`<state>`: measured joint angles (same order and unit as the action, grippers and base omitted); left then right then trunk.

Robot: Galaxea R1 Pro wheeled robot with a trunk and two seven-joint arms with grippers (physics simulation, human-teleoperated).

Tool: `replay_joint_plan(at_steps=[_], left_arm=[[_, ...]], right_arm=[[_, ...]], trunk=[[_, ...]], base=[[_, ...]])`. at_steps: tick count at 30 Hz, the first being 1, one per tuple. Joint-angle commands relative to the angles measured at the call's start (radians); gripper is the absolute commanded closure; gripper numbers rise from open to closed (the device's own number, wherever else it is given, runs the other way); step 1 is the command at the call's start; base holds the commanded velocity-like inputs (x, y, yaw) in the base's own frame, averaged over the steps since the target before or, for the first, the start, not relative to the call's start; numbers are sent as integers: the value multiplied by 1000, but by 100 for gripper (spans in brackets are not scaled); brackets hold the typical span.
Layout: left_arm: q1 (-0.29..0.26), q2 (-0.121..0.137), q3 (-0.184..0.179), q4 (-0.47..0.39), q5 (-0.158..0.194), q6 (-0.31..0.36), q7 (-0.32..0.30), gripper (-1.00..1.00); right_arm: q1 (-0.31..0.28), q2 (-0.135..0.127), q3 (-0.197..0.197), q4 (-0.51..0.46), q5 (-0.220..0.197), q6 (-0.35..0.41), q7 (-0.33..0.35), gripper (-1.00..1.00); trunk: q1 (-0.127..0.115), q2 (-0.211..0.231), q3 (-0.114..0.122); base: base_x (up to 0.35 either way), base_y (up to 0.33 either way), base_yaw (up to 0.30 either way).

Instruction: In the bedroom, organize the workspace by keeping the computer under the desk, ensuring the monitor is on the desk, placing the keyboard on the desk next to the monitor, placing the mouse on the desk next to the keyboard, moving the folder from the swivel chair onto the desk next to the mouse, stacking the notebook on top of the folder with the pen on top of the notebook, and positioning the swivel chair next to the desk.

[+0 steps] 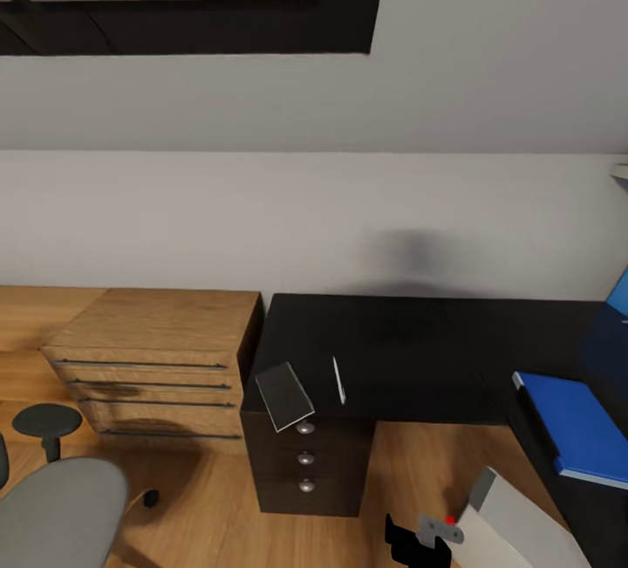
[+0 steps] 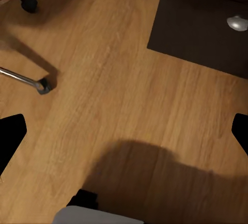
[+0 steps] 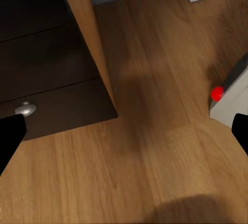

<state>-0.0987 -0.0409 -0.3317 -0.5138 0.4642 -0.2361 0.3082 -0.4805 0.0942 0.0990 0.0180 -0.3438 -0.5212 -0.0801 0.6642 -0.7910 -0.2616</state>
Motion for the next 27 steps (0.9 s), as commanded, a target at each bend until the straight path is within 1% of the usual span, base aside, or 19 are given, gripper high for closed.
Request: replay_joint_plan(at_steps=[1, 9, 14, 27], left_arm=[[-1, 1, -8, 0, 10, -6, 7, -100], [-1, 1, -8, 0, 10, -6, 7, -100], [-1, 1, -9, 0, 9, -5, 8, -100], [-1, 1, -9, 0, 8, -5, 8, -100]], right_arm=[[-1, 0, 9, 2, -6, -2, -6, -100], [-1, -3, 6, -2, -11, -3, -7, -100], [-1, 2, 7, 1, -7, -9, -6, -100], [-1, 1, 7, 0, -3, -11, -6, -100]], trunk=[[0, -1, -1], [0, -1, -1], [0, -1, -1], [0, -1, -1]], base=[[180, 155, 0], [106, 91, 0], [14, 12, 0], [0, 0, 0]])
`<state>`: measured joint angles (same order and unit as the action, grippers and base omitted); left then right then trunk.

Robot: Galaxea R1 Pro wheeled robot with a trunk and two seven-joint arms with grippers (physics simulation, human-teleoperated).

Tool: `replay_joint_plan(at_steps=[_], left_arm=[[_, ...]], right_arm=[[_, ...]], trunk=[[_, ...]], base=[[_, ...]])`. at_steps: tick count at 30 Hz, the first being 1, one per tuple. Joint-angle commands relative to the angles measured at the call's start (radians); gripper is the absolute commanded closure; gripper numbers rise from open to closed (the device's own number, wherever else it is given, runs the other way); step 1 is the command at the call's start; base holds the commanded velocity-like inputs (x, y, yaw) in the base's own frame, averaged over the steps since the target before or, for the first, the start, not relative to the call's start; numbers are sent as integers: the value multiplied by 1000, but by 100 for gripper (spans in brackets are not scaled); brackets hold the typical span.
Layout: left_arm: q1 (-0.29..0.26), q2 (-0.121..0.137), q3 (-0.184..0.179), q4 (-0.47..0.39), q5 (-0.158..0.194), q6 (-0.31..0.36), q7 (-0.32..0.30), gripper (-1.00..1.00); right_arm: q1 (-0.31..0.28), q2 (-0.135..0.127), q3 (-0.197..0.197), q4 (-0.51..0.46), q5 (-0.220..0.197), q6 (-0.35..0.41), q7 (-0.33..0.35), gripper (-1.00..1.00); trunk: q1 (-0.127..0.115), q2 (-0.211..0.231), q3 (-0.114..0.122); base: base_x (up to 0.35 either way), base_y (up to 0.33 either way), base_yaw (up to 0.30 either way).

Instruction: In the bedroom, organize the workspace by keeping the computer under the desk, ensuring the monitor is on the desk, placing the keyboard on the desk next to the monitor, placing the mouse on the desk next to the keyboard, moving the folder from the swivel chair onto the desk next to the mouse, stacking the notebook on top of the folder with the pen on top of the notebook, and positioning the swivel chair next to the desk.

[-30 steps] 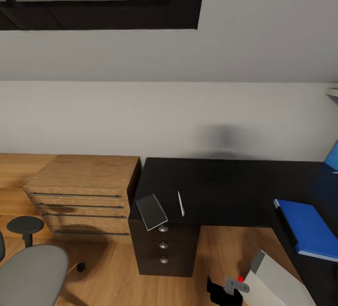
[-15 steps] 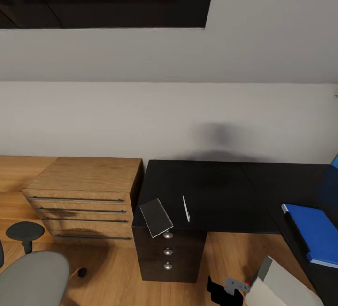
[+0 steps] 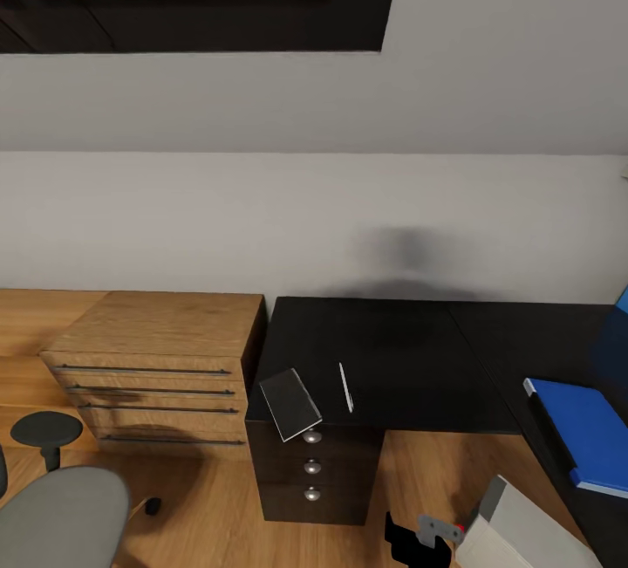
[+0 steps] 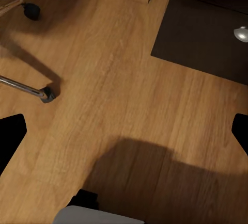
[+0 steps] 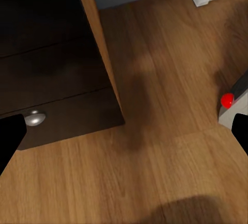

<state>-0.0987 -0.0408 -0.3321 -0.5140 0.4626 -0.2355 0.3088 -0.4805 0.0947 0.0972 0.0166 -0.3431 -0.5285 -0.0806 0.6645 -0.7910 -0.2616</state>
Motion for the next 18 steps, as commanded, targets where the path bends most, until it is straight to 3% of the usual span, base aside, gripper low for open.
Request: replay_joint_plan(at_steps=[1, 13, 18], left_arm=[[-1, 1, -8, 0, 10, -5, 7, -100], [-1, 1, -8, -6, 11, -15, 7, -100], [-1, 2, -8, -12, 11, -95, 5, -100]], right_arm=[[-1, 0, 9, 2, -4, -4, -5, -100], [-1, -3, 8, 1, -2, -6, -4, -100], [-1, -5, 11, -6, 0, -16, -2, -100]], trunk=[[0, -1, -1], [0, -1, -1], [0, -1, -1]], base=[[0, 0, 0], [0, 0, 0], [0, 0, 0]])
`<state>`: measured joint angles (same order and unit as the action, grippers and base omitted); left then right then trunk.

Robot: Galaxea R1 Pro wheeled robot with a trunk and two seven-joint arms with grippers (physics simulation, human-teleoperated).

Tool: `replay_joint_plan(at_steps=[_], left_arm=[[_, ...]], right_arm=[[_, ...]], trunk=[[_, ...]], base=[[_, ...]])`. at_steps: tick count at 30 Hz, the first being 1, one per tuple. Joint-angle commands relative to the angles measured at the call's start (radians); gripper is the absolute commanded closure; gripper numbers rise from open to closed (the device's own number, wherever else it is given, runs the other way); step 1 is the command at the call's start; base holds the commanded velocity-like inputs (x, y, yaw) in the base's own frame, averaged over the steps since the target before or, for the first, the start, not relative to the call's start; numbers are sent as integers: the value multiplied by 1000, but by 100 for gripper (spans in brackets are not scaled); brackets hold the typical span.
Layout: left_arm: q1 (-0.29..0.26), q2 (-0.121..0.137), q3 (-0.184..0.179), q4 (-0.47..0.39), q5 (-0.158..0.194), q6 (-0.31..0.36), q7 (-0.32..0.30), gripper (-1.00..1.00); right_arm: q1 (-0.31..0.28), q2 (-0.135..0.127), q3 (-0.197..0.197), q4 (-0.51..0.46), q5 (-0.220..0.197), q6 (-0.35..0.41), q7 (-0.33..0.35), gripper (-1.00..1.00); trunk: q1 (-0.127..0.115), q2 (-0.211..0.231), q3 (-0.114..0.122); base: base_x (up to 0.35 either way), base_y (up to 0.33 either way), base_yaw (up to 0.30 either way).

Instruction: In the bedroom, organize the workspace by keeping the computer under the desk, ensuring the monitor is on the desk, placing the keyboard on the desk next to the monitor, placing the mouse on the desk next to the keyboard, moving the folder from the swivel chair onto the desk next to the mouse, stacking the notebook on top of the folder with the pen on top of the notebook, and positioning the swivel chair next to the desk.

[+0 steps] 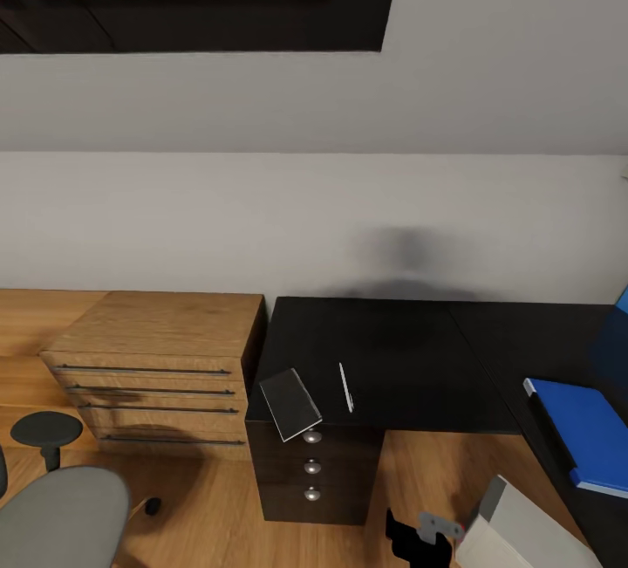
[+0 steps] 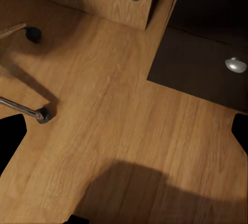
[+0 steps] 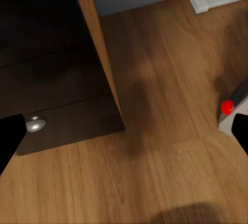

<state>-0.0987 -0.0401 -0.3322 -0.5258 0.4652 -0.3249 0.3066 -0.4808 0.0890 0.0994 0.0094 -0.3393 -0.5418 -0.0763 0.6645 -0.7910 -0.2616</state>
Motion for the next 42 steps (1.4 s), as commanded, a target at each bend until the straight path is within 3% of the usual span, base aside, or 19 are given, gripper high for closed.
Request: replay_joint_plan(at_steps=[1, 5, 9, 12, 16, 17, 22, 23, 24, 33, 35, 37, 42], left_arm=[[-1, 1, -8, -4, 9, -27, 8, -100], [-1, 8, -8, -46, 8, -87, 9, -100], [0, 32, -9, -138, 10, -93, 10, -100], [3, 44, -9, -221, 10, -43, 12, -100], [18, 58, -9, -370, 12, 104, 18, -100], [27, 69, -9, -458, 13, 196, 24, -100], [38, 98, -5, -688, 24, 418, 52, -100], [40, 105, 1, -771, 40, 499, 69, -100], [41, 108, 9, -810, 51, 539, 79, -100], [43, 109, 166, -1035, 178, 872, 177, -100], [43, 110, 187, -1053, 187, 904, 186, -100], [42, 110, 258, -1076, 200, 943, 202, -100], [42, 109, 321, -1082, 206, 960, 209, -100]], right_arm=[[-1, 1, 9, -1, -3, -7, -7, -100], [-1, 3, 11, -14, -3, -21, -10, -100], [-1, 3, 10, -56, -3, -21, -13, -100], [-1, 2, 10, -107, -3, -1, -21, -100], [-1, 1, 11, -216, -2, 77, -62, -100], [-1, 1, 12, -293, 1, 141, -100, -100], [2, -1, 16, -535, 30, 359, -213, -100], [5, -1, 17, -633, 49, 463, -253, -100], [7, -1, 17, -680, 59, 518, -269, -100], [13, -1, 4, -1032, 98, 983, -328, -100], [12, -1, 0, -1062, 100, 1043, -332, -100], [11, 0, -4, -1107, 100, 1150, -333, -100], [12, 7, 5, -1092, 101, 1202, -328, -100]], trunk=[[0, -1, -1], [0, -1, -1], [0, -1, -1], [0, -1, -1], [0, -1, -1], [0, -1, -1], [0, -1, -1], [0, -1, -1], [0, -1, -1], [0, -1, -1], [0, -1, -1], [0, -1, -1], [0, -1, -1]], base=[[0, 0, 0], [0, 0, 0], [0, 0, 0], [0, 0, 0], [0, 0, 0], [0, 0, 0], [0, 0, 0], [0, 0, 0], [0, 0, 0], [0, 0, 0], [0, 0, 0], [0, 0, 0], [0, 0, 0]])
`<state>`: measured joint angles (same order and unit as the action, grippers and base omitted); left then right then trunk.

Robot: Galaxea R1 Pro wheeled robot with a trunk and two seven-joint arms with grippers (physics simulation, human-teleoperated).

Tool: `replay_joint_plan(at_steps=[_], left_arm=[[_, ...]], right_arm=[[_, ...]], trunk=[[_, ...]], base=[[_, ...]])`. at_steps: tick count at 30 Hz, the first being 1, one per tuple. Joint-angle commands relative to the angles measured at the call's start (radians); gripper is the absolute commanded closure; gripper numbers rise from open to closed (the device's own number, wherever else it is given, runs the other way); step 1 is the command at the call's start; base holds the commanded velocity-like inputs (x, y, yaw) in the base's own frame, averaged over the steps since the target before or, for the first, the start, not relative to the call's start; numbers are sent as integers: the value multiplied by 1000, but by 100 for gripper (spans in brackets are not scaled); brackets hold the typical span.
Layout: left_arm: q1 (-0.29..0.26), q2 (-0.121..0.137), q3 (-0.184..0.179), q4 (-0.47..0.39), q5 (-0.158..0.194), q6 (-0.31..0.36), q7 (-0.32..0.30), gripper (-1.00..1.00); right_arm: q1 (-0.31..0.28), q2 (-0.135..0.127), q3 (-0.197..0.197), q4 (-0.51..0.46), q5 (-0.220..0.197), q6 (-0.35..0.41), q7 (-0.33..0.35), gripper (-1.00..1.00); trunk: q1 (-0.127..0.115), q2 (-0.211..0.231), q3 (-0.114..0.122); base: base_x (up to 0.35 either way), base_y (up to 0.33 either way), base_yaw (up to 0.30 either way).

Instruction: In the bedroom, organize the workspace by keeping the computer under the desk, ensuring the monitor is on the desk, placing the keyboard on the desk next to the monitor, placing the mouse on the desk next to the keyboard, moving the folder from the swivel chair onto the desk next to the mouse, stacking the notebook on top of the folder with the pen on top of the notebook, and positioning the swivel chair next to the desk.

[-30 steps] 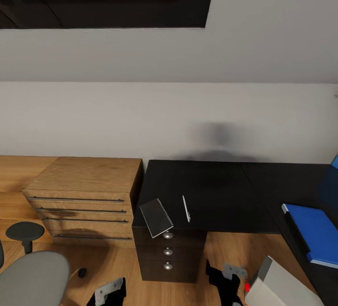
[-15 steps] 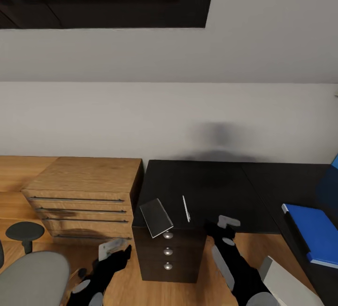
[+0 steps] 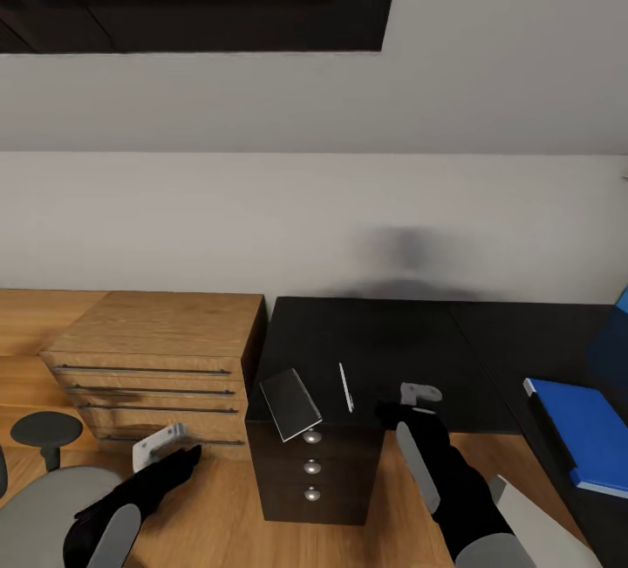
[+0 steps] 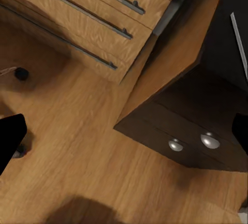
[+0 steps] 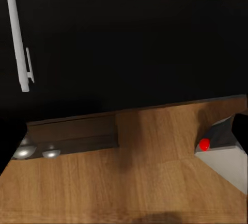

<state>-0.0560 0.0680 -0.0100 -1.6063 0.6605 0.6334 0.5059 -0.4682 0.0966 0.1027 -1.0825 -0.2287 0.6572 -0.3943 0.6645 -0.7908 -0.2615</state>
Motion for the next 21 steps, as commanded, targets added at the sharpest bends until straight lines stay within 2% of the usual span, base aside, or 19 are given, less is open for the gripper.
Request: replay_joint_plan(at_steps=[1, 6, 15, 21], left_arm=[[-1, 1, 1, -1, 11, 2, 10, -100], [-1, 0, 2, -1, 12, 3, 10, -100], [-1, -1, 1, 1, 8, 5, 10, -100], [-1, -2, -1, 2, 7, 5, 10, -100]], right_arm=[[-1, 1, 3, 2, -10, 4, -9, -100], [1, 9, 6, 17, -11, 7, -7, -100], [2, 8, 8, 55, -4, 7, -3, -100], [2, 4, 71, 74, -3, 6, -2, -100]], trunk=[[0, -1, -1], [0, -1, -1], [0, -1, -4], [0, -1, -9]], base=[[0, 0, 0], [0, 0, 63], [0, 0, 251], [0, 0, 238]])
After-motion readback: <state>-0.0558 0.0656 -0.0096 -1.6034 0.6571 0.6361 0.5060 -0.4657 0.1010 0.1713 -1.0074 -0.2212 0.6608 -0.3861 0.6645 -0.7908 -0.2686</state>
